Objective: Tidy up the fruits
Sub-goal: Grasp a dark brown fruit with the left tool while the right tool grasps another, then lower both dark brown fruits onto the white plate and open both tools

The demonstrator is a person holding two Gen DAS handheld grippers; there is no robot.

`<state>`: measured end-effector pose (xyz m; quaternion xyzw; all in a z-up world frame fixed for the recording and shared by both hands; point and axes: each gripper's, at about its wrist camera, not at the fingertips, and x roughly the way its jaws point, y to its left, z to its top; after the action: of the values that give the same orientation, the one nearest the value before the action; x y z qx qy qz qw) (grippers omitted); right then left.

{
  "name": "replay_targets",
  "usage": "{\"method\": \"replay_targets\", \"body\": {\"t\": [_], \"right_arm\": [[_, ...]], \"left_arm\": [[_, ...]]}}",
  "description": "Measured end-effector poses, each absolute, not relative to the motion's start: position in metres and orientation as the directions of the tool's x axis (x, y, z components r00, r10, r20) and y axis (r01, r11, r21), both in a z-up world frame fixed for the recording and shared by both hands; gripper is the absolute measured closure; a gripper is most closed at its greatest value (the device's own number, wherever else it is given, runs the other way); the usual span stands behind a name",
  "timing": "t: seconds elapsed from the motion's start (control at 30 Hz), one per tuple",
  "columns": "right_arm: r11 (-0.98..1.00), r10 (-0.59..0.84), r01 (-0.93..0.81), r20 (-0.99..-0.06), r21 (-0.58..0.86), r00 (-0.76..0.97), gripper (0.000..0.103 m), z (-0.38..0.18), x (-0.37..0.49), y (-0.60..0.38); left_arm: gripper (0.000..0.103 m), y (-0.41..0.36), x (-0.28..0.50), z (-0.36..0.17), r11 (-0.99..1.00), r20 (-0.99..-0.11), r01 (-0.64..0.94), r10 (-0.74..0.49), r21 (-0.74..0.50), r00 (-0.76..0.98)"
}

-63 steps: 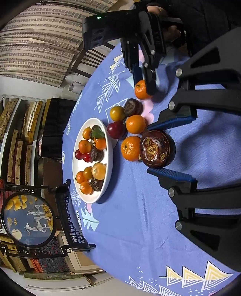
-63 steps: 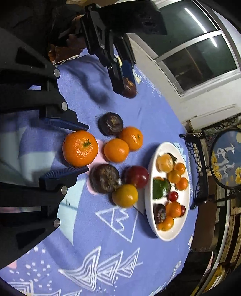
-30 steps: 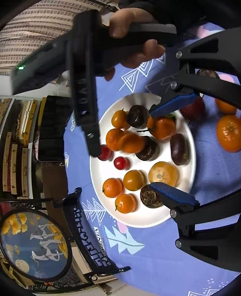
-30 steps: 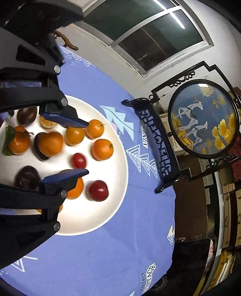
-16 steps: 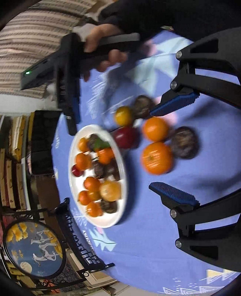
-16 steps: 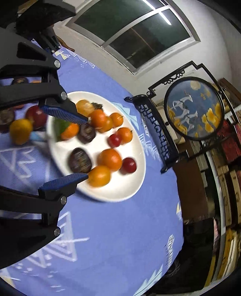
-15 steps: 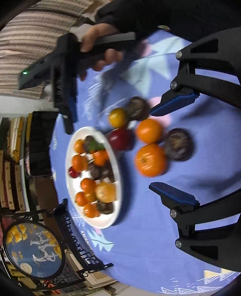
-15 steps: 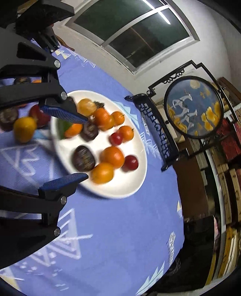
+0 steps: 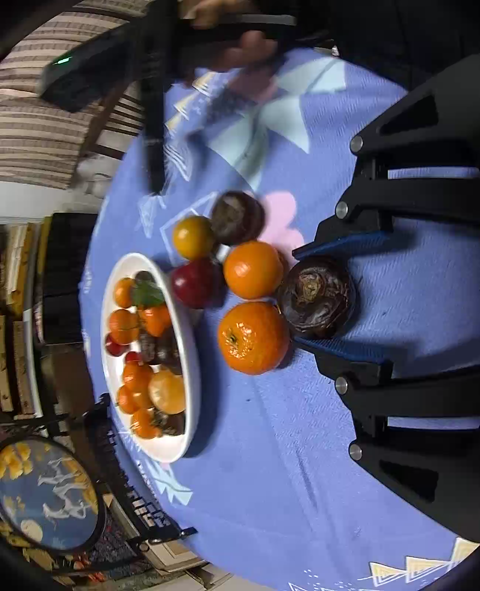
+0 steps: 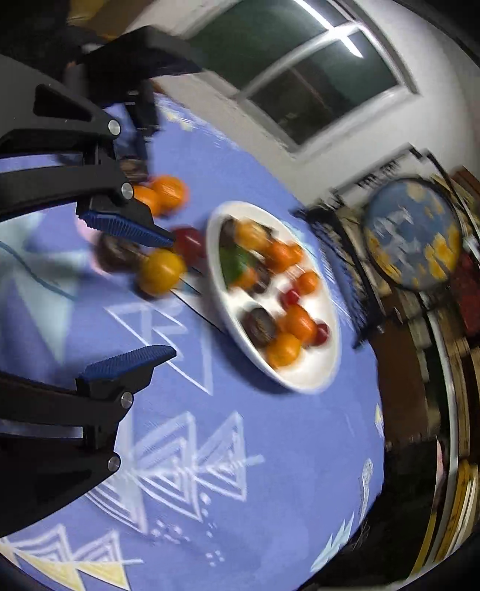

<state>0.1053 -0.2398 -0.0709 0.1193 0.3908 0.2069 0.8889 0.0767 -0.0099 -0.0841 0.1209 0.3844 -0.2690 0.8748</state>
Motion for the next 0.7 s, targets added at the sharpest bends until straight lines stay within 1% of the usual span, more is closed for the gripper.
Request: {"method": "replay_targets", "body": {"t": [0.13, 0.27, 0.4, 0.43, 0.47, 0.7], "right_arm": [[0.899, 0.422, -0.363, -0.706, 0.246, 0.568, 0.047, -0.079, 0.088, -0.204], [0.902, 0.396, -0.382, -0.737, 0.2, 0.548, 0.047, -0.083, 0.091, -0.179], [0.919, 0.334, -0.371, -0.771, 0.137, 0.543, 0.049, -0.091, 0.099, -0.162], [0.922, 0.328, -0.364, -0.769, 0.133, 0.549, 0.057, -0.091, 0.101, -0.161], [0.921, 0.334, -0.363, -0.766, 0.141, 0.549, 0.06, -0.09, 0.101, -0.161], [0.902, 0.411, -0.353, -0.739, 0.248, 0.534, 0.061, -0.087, 0.093, -0.182]], "left_arm": [[0.063, 0.005, 0.065, -0.066, 0.837, -0.685, 0.546, -0.414, -0.027, 0.6], [0.063, 0.008, 0.06, -0.06, 0.841, -0.681, 0.541, -0.408, -0.021, 0.608], [0.063, 0.011, 0.057, -0.061, 0.843, -0.681, 0.538, -0.412, -0.033, 0.605], [0.063, 0.012, 0.056, -0.062, 0.844, -0.681, 0.535, -0.412, -0.035, 0.605], [0.063, 0.014, 0.056, -0.063, 0.847, -0.682, 0.531, -0.411, -0.038, 0.605], [0.063, 0.025, 0.057, -0.063, 0.858, -0.676, 0.509, -0.414, -0.067, 0.609]]}}
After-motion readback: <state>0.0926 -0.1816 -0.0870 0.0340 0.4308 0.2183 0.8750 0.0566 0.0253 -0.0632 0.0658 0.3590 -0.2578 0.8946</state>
